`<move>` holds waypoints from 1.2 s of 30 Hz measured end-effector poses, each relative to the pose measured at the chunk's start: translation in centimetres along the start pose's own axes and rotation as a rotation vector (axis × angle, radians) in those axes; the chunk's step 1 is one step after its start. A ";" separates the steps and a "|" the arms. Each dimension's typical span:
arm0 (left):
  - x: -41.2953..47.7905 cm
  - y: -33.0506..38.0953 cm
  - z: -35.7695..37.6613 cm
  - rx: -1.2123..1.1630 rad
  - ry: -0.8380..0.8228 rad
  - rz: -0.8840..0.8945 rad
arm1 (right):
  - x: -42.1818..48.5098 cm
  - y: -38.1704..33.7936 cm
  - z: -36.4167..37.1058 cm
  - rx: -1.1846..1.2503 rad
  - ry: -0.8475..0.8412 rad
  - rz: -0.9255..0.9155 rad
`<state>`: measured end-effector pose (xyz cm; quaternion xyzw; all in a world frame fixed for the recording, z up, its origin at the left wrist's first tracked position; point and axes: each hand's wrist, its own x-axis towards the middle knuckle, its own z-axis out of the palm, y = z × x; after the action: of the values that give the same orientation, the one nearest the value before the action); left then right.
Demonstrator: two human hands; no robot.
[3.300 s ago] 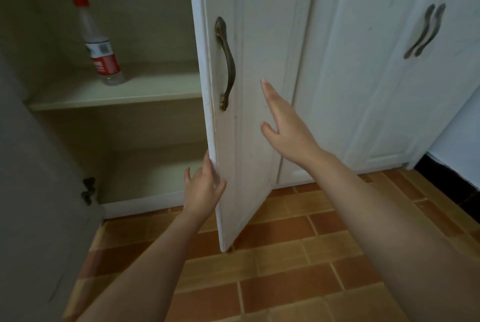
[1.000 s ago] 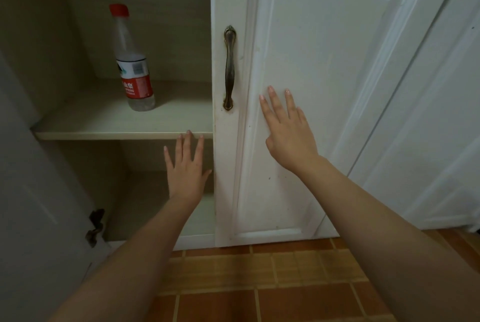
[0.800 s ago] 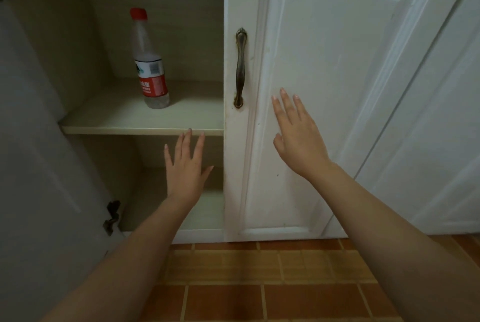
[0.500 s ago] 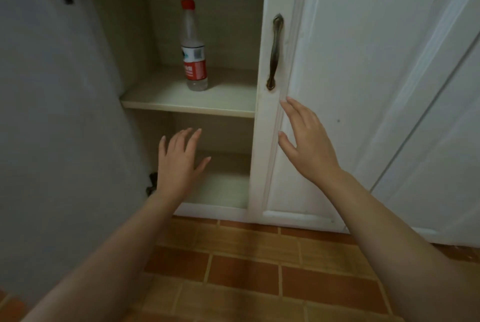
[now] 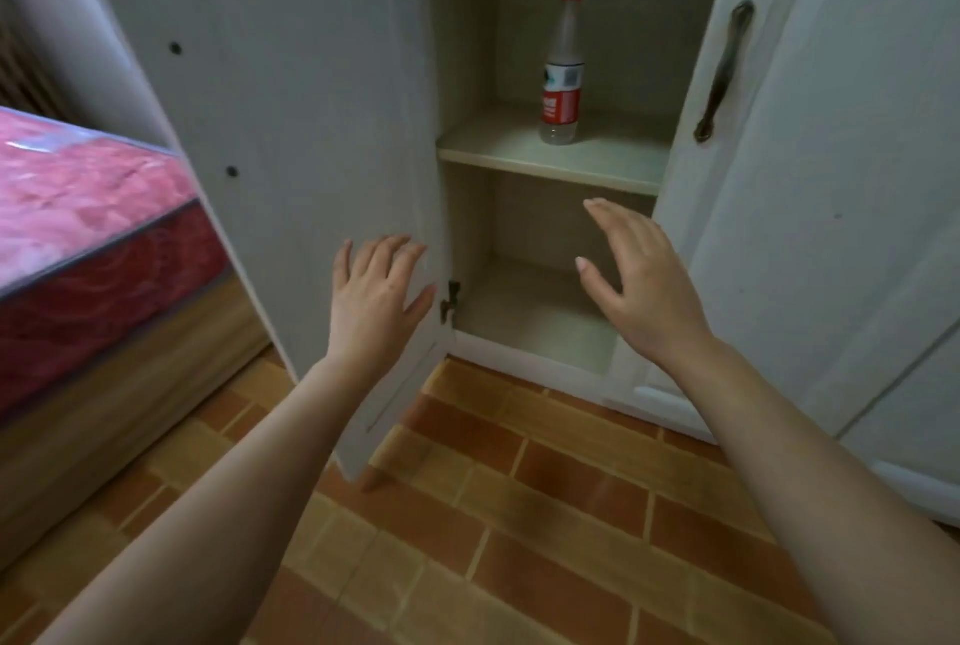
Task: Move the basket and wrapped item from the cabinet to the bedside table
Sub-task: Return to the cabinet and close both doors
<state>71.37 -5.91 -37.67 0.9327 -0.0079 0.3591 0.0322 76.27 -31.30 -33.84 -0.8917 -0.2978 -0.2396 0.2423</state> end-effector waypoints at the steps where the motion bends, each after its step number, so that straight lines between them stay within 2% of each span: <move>1: -0.8 -0.8 -0.7 0.014 0.011 -0.016 | -0.2 -0.7 0.4 0.002 -0.009 -0.010; 9: -5.2 -7.8 -4.2 0.123 0.025 -0.183 | -0.2 -4.9 3.3 0.055 -0.101 -0.049; 15: -5.6 -11.3 -5.6 0.087 0.130 -0.351 | 0.5 -6.9 6.1 0.057 -0.167 -0.094; 20: -3.0 -13.7 -4.9 0.019 0.007 -0.512 | 1.7 -8.3 8.7 0.054 -0.211 -0.167; 23: -1.1 -14.7 -4.2 -0.105 -0.042 -0.485 | 2.5 -8.6 9.9 0.034 -0.240 -0.203; 26: 0.4 -14.5 -4.1 -0.235 0.017 -0.466 | 3.1 -8.6 10.8 0.012 -0.261 -0.205; 36: 0.5 -14.2 -3.6 -0.332 0.116 -0.477 | 3.0 -8.3 11.2 -0.027 -0.295 -0.188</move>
<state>69.88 8.50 -35.47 0.8680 0.1549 0.3881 0.2684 76.21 -17.76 -38.36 -0.8886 -0.4088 -0.1317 0.1607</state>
